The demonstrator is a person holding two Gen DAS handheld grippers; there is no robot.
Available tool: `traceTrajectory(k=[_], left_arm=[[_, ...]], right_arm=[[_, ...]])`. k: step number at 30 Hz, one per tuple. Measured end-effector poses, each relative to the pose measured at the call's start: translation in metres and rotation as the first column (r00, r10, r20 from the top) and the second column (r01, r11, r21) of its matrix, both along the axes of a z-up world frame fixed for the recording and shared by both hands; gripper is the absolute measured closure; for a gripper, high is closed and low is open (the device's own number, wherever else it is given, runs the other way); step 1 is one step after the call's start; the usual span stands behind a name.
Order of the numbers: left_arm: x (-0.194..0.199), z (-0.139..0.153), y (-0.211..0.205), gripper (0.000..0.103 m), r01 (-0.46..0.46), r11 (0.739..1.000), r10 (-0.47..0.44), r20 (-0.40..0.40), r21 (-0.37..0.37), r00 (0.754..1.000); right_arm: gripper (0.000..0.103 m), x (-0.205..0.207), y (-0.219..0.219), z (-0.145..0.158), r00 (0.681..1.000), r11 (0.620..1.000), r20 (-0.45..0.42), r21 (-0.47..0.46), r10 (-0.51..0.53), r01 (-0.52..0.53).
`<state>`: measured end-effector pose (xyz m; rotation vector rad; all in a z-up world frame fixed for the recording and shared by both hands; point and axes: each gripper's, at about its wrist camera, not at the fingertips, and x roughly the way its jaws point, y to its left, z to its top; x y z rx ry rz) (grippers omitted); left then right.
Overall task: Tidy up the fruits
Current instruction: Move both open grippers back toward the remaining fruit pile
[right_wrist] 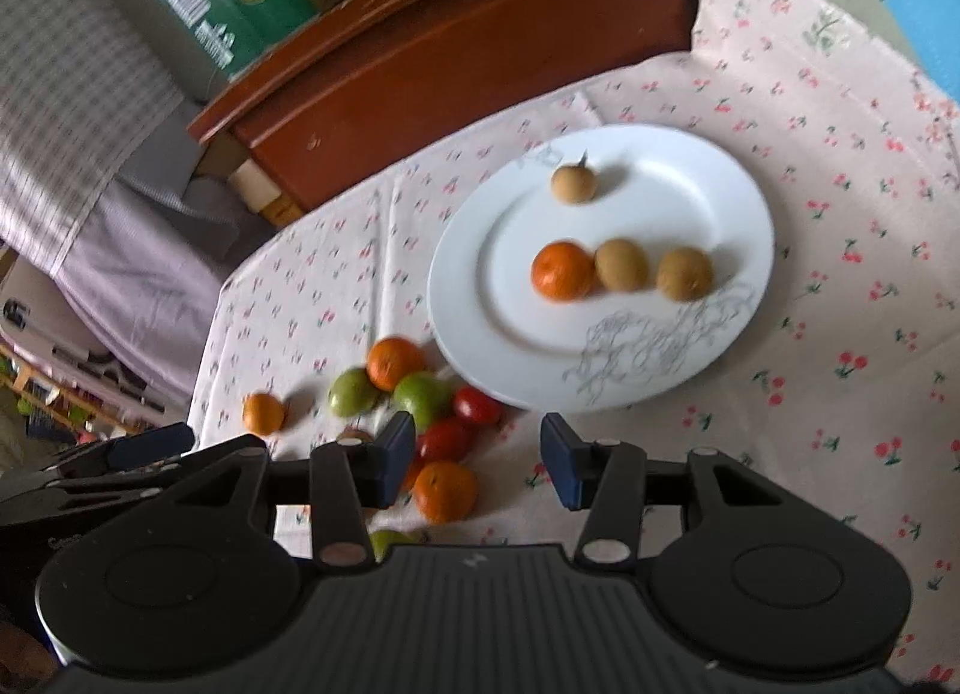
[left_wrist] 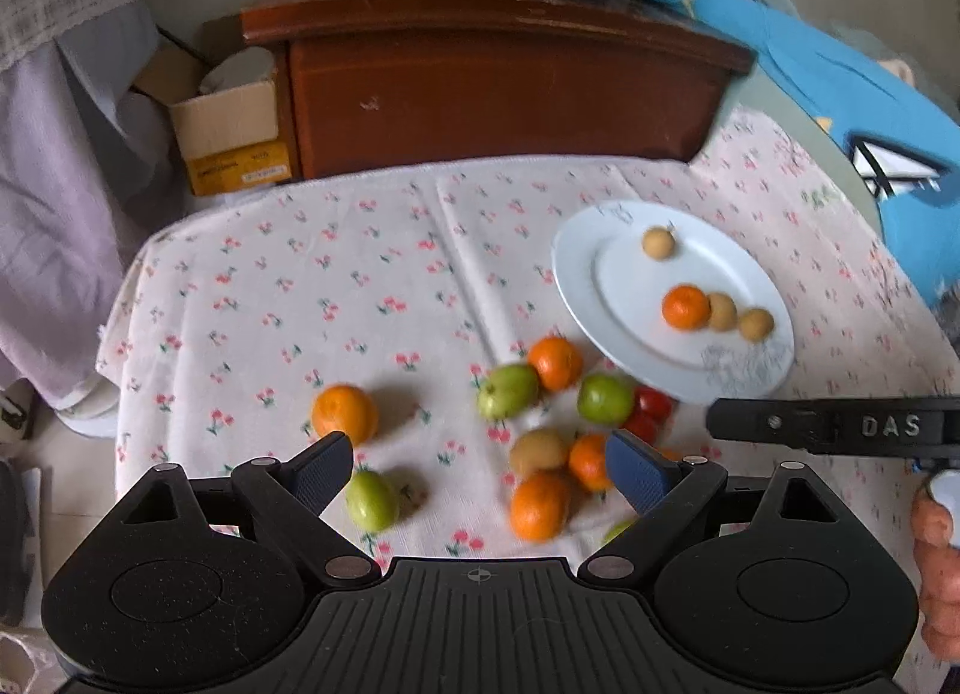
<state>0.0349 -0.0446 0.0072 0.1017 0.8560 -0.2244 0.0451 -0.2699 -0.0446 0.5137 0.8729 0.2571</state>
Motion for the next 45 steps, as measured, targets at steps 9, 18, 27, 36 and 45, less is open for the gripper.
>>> traceTrajectory(k=[9,18,27,36,45], left_arm=[[-0.01,-0.026,-0.008,0.011,0.08,0.993,-0.079,-0.016,0.086,0.997],[-0.007,-0.028,-0.009,0.016,0.094,0.995,-0.093,-0.025,0.043,0.995],[-0.001,-0.032,-0.008,0.048,0.081,0.997,-0.081,-0.057,-0.012,0.995],[0.002,-0.044,-0.014,0.051,0.091,0.996,-0.093,-0.095,-0.017,0.991],[0.007,-0.049,-0.016,0.052,0.091,0.996,-0.09,-0.076,0.013,0.993]], right_arm=[[0.055,-0.005,0.025,-0.011,0.995,0.992,-0.011,-0.064,0.104,-0.105],[0.056,0.0,0.036,-0.016,0.991,0.988,-0.021,-0.084,0.132,-0.133],[0.063,0.004,0.039,-0.017,0.992,0.986,-0.025,-0.115,0.12,-0.122],[0.069,0.005,0.042,-0.018,0.988,0.979,-0.031,-0.14,0.148,-0.151],[0.069,0.006,0.043,-0.021,0.988,0.979,-0.039,-0.137,0.148,-0.152]])
